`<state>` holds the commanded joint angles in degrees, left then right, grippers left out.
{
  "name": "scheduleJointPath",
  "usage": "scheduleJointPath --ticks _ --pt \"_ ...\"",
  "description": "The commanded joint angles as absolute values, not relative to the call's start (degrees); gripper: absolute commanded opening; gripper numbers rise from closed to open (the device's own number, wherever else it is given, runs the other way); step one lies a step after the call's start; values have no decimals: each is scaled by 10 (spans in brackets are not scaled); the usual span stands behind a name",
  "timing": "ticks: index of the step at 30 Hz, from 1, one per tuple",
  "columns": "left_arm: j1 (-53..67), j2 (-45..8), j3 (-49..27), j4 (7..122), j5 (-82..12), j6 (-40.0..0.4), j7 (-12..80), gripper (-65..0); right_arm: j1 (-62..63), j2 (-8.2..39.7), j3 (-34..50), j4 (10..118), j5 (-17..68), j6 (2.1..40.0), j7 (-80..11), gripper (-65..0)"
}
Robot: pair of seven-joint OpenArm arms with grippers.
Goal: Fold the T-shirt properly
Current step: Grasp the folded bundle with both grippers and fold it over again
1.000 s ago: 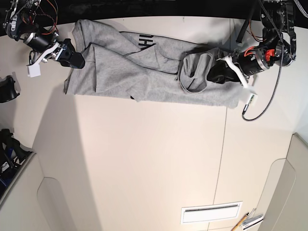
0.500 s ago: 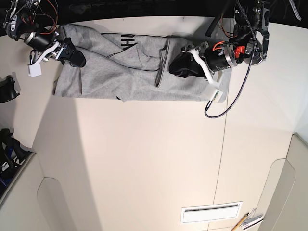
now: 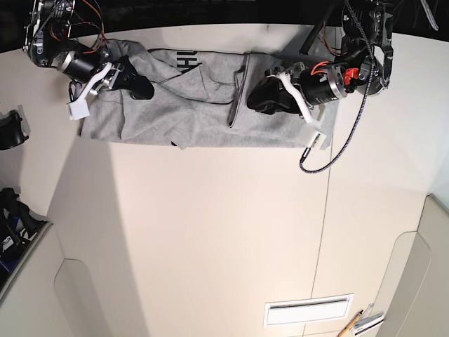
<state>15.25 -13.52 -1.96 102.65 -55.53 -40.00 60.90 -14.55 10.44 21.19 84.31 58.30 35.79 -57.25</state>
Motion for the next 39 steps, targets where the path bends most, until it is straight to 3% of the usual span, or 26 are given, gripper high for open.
scheduleJointPath --ticks 4,5,10,19,23,29,33,39 --pt "152 -135 -20 1065 -555 -400 614 -476 -123 105 212 843 567 358 -572 -631" --pt "152 -135 -20 1080 -555 -400 614 -476 -118 105 212 843 563 358 -573 -650" --pt "152 -135 -37 1130 -532 -400 614 -476 -108 122 214 845 539 358 -572 -650" --pt "170 -135 -206 1124 -510 -400 615 -476 -108 235 214 900 525 358 -572 -650" --pt "209 -135 -206 1098 -533 -400 615 -476 -101 272 214 969 512 351 -575 -650" --pt "222 -133 -137 1018 -547 -400 606 -476 -79 274 204 1089 514 351 -590 -650" --pt "219 -133 -85 986 -547 -400 598 -476 -79 275 131 1151 481 351 -585 -650" --pt "219 -112 -60 986 -546 -400 587 -476 -53 275 -87 1182 304 340 -534 -650"
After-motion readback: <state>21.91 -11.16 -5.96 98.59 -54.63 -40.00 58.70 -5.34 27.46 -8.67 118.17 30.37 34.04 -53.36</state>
